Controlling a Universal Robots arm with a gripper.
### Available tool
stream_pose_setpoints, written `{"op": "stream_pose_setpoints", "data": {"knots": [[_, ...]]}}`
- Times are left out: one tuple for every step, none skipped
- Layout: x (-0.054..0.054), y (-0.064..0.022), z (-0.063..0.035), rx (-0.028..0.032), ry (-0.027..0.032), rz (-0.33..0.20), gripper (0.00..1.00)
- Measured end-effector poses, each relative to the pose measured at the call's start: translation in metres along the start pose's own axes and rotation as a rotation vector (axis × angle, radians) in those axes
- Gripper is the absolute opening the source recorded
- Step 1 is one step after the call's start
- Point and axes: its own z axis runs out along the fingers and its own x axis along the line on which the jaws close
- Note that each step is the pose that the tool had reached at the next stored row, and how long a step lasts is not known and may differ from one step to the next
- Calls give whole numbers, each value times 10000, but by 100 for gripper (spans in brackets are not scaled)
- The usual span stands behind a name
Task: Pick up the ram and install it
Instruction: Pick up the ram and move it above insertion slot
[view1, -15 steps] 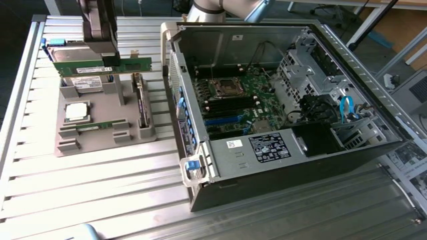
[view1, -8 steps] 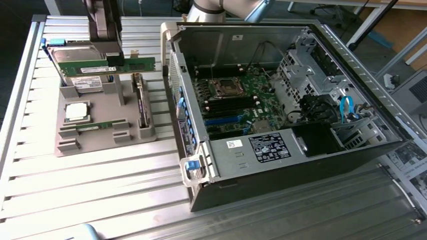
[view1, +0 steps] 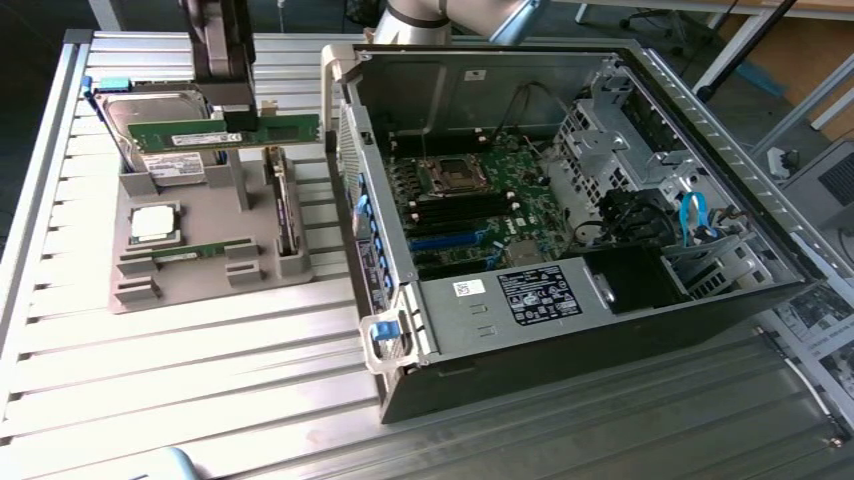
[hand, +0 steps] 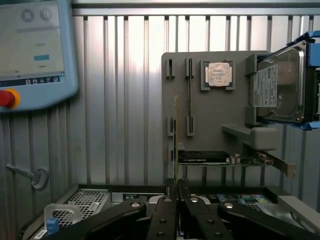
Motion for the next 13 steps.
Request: {"op": "stream_pose_setpoints", "data": {"knots": [[0,-14,0,0,1,0,12],[0,-24,0,-1,1,1,12],[0,-31,1,0,1,0,12],[0,-39,0,0,1,0,12],[0,-48,1,0,1,0,12],[0,-57,1,0,2,0,12],[0,-65,1,0,2,0,12],[1,-72,1,0,2,0,12],[1,-79,1,0,2,0,12],[1,-86,1,0,3,0,12],[1,-94,2,0,2,0,12],[1,-107,1,0,3,0,12],[1,-118,2,0,3,1,12]]}}
